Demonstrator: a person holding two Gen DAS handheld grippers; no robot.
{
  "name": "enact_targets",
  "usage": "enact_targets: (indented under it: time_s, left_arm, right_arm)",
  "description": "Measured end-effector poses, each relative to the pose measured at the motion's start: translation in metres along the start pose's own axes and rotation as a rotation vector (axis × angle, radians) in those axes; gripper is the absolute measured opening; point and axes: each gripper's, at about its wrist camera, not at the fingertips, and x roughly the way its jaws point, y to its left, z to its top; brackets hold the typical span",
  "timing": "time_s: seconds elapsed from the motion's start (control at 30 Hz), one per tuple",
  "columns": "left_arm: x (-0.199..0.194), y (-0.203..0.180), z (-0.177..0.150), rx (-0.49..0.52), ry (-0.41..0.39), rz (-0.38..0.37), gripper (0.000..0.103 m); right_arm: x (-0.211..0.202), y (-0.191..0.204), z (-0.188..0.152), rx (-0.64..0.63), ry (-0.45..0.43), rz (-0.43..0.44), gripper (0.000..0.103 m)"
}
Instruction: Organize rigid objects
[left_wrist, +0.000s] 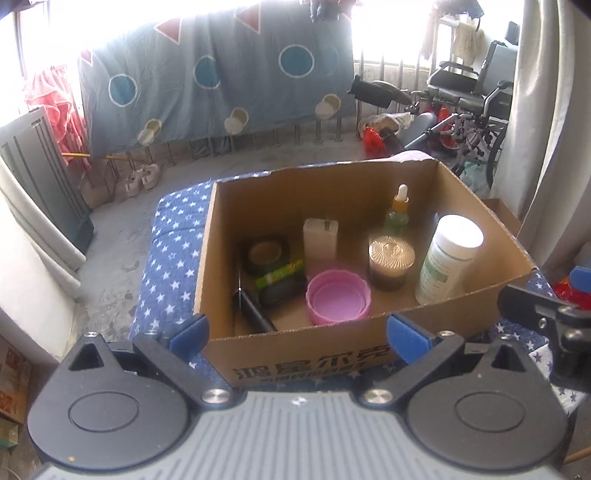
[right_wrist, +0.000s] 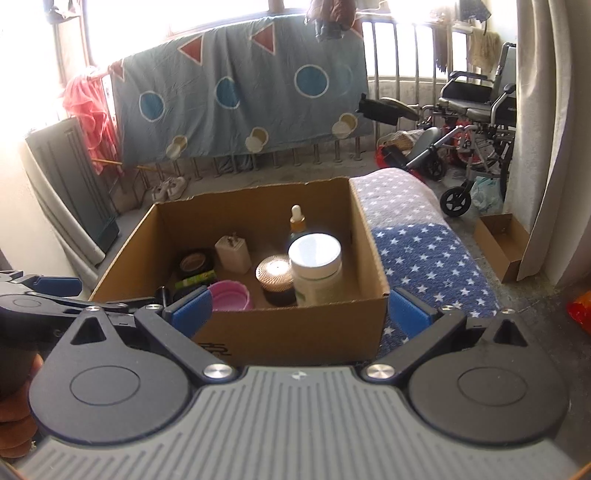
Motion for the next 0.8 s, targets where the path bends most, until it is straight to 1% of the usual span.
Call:
enact_targets:
  time_s: [0.07,0.23,0.37,0.8]
  left_arm:
    - [-0.001,0.002,0.000,-0.017,0.005,-0.004,0.103]
    - [-0.007,0.003,0.002,-0.036,-0.012,0.001,0.103]
    - [-0.009,0.002,0.005,-0.032,-0.023,-0.001,0.103]
    - [-0.006,0.001,0.006,-0.033,-0.026,0.031,0.102]
  right_arm:
    - [0.005,0.001,0.000,0.001,0.017,0.006,0.102]
    - [0.015,-0.002,0.000,0.000,0.037,-0.002,0.102]
    - [0.020,-0.002,0.003,0.000,0.045,0.005,0.102]
    - [0.030,-0.005,0.004,-0.007,0.059,0.012,0.102]
